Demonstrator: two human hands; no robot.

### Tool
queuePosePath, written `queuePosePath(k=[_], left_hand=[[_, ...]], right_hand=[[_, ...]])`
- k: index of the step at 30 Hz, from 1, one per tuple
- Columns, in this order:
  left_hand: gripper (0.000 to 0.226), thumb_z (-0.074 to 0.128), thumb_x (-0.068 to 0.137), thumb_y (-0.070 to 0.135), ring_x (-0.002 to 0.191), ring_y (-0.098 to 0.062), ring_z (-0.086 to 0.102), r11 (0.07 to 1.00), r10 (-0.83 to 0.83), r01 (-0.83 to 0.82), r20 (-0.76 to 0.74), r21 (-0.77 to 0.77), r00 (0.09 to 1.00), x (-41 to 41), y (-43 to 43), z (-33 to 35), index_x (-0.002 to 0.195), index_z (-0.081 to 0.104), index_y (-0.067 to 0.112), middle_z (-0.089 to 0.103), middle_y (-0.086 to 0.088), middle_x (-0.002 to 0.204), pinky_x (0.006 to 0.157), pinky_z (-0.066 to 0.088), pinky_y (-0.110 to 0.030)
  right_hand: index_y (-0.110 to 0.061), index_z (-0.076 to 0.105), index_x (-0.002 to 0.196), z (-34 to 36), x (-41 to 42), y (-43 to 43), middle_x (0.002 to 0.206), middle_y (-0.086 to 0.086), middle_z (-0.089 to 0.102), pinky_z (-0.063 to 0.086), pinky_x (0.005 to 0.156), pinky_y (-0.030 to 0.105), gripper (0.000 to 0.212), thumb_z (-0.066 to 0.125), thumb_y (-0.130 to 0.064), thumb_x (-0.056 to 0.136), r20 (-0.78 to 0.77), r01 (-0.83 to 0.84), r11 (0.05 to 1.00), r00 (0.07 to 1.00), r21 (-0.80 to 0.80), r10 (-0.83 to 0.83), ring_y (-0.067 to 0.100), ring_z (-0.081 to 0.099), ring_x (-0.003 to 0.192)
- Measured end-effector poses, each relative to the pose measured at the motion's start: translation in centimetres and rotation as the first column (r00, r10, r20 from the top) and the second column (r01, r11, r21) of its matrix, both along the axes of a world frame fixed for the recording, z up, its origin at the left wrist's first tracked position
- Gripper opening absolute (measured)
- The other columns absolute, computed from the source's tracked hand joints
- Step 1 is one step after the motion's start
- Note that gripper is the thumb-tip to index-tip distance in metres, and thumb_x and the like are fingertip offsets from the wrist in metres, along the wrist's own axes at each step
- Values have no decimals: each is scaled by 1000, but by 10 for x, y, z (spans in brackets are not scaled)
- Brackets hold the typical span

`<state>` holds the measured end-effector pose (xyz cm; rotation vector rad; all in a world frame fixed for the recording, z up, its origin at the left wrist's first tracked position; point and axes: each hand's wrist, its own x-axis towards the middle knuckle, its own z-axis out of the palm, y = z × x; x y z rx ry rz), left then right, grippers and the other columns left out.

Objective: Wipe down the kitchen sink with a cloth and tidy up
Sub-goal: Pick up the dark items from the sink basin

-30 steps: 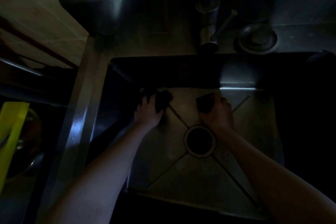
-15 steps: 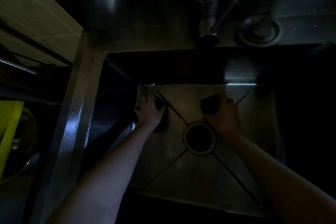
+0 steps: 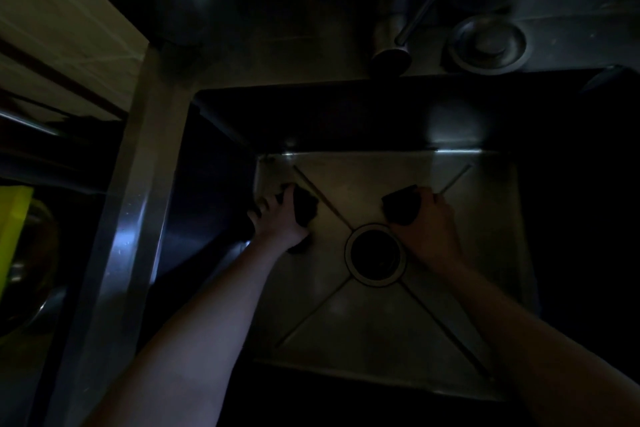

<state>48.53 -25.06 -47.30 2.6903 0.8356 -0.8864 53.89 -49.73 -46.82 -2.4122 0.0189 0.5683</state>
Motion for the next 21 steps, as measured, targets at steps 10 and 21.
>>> queuePosePath(k=[10,21], left_hand=[[80,65,75,34,125,-37,35,984,-163,158,45,86,986,-23,-5,2,140,19,25,39,-19,136,95,29,-52],[75,60,75,46,125,-37,35,989,-141,130,211,67,967,-37,-11,87,138,22,31,35,-15,137,100,25,-58]], right_hand=[[-15,48,120,10,-12,-11,122,14,52,45,93,37,68,80,-32,63,-17,25,1000,1000,-17,-25,34,50,114],[-16,45,129,82,-29,-1,127,13,53,47,92,37,71,77,-30,67,52,-32,995,998,-89,37,33,52,115]])
